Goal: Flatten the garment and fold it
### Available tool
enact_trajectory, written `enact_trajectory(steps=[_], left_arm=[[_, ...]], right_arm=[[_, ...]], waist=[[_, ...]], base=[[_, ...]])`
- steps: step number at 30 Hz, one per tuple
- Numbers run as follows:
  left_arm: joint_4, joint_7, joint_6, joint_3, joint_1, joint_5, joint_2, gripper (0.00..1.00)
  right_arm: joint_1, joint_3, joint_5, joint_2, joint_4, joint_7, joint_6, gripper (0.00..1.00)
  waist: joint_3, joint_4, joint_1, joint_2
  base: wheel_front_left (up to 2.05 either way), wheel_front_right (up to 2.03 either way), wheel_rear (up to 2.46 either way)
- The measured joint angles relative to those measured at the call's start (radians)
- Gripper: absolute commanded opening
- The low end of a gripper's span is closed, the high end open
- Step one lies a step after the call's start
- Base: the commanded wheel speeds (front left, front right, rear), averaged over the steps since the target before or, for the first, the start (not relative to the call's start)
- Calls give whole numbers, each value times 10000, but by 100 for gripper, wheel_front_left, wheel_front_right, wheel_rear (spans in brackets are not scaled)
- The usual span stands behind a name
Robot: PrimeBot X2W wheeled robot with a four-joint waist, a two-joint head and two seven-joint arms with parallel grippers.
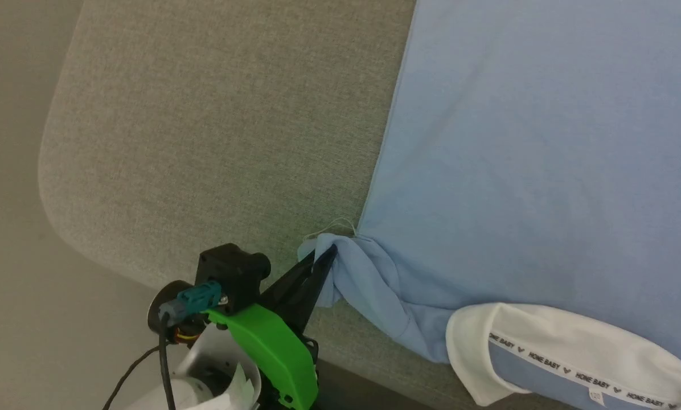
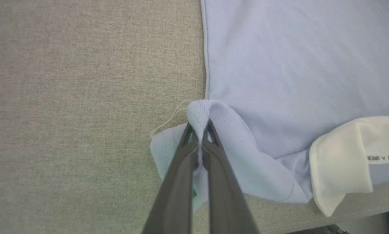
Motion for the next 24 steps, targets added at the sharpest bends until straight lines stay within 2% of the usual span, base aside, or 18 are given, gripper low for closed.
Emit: enact_trajectory(steps=[6, 7, 8, 9, 18, 24], left_arm=[[81, -61, -10, -12, -1, 0, -46, 0], [92, -84, -12, -12, -1, 0, -48, 0], [102, -86, -10, -10, -1, 0, -48, 0], [113, -86, -10, -6, -1, 0, -48, 0], [267, -38, 2, -2, -5, 0, -36, 0], [508, 136, 15, 0, -50, -6, -25, 0]], right_arm=[[-122, -182, -107, -159, -155, 222, 0, 100], [-122, -194, -98, -169, -194, 280, 0, 93], [-119, -196, -86, -180, -244, 345, 0, 29], [-101, -188, -69, -178, -303, 370, 0, 0], [425, -4, 96, -15, -556, 201, 0, 0], [1285, 232, 389, -4, -414, -134, 0, 0]], waist=[[366, 266, -1, 0], [389, 282, -1, 0], [407, 287, -2, 0], [410, 276, -2, 0], [112, 47, -1, 0], [-458, -217, -1, 0]], base=[[0, 0, 0], [0, 0, 0], [0, 0, 0], [0, 0, 0], [0, 0, 0], [0, 0, 0]])
